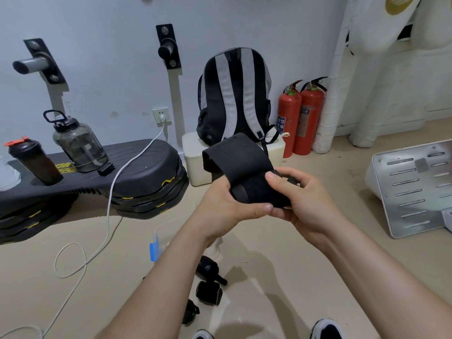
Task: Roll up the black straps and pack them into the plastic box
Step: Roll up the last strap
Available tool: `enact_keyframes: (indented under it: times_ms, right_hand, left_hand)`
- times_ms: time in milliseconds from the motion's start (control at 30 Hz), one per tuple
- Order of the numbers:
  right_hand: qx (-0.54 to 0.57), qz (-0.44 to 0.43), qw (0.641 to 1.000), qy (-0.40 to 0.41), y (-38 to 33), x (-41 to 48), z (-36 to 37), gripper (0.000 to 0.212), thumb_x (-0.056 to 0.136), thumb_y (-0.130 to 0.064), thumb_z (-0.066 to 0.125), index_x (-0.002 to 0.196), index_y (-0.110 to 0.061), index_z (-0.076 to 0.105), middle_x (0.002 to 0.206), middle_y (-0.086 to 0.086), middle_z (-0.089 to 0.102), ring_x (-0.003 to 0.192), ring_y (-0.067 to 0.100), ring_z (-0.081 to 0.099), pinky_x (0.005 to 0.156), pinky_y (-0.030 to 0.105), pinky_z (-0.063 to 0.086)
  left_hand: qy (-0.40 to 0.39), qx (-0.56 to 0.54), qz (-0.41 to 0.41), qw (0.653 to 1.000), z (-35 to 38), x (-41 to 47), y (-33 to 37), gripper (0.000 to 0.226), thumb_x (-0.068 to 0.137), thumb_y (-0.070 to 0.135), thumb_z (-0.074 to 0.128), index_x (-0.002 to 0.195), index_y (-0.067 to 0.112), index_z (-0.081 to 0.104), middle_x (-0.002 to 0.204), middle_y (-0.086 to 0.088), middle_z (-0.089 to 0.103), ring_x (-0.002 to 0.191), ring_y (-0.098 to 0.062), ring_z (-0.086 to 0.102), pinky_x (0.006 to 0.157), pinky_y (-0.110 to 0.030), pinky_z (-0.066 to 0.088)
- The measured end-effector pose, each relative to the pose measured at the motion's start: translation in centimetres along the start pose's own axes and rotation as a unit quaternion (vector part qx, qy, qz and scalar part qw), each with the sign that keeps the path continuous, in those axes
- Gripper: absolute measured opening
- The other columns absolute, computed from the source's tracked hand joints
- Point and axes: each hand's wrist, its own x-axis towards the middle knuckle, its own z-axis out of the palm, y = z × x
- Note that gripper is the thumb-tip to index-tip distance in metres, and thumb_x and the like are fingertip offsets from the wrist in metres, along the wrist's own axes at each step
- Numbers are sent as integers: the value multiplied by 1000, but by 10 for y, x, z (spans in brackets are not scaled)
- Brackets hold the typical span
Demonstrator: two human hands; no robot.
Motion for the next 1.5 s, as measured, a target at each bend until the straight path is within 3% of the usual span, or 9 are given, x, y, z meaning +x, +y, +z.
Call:
enact_keyframes:
  times_ms: [267,367,533,667,933,1033,1200,1300,1500]
  right_hand:
    - [-103,11,991,-81,-5,-3,-6,28,84,-36,74,106,-19,69,105,6,71,85,13,73,65,32,58]
    - [-77,2,984,-159,-8,-7,-5,33,75,-30,75,107,-20,72,99,5,75,88,16,73,68,28,57]
    - [-75,-23,993,-91,-4,-5,-3,34,79,-26,76,108,-9,73,102,16,74,89,27,75,65,33,59]
    - [-91,-29,994,-49,-2,-4,-1,26,85,-24,76,105,-8,74,100,17,74,83,25,76,60,32,59]
    - [-101,-2,995,-19,-7,-4,3,20,86,-20,75,95,-2,71,84,17,73,64,20,71,49,28,55]
    - [-120,17,993,-3,-5,-2,3,14,88,-13,71,96,-2,68,80,13,72,59,16,68,46,25,51]
    - [-48,57,995,-64,-10,-4,-3,5,87,-18,69,91,-17,67,80,0,71,63,6,65,51,19,49]
    - [-11,44,990,-131,-15,-6,-9,27,70,-21,75,95,-16,67,89,1,73,79,11,70,63,21,54]
    - [-63,-15,994,-85,-13,-3,-10,24,66,-24,79,86,-18,67,77,-4,71,68,5,67,54,18,51]
  left_hand:
    - [38,9,-23,999,1,1,4,13,90,14,71,103,16,71,87,1,75,78,-14,71,59,-27,56]
    - [49,-8,-34,998,2,1,4,26,85,30,67,104,12,71,86,-1,73,75,-16,69,56,-27,52]
    - [55,-13,-62,996,4,3,1,31,91,36,65,119,22,65,111,-3,73,96,-23,72,65,-33,57]
    - [49,-47,-67,995,4,3,-1,34,91,37,65,121,21,67,116,-3,73,109,-24,69,91,-45,57]
    - [-23,-27,-7,999,-3,-2,-1,67,65,-4,83,127,8,60,120,-11,71,113,-26,67,89,-39,58]
    - [-8,8,22,1000,6,-4,1,56,66,-19,79,114,7,67,105,-11,75,99,-20,72,78,-37,61]
    - [52,-11,40,998,12,2,0,43,74,-8,78,113,9,71,98,-5,77,93,-16,72,73,-31,57]
    - [74,-45,34,996,12,3,0,43,80,-2,75,121,11,69,104,-9,76,95,-21,72,81,-42,57]
    - [35,-54,43,997,8,4,0,46,81,5,72,126,8,65,116,-12,72,113,-24,67,95,-40,53]
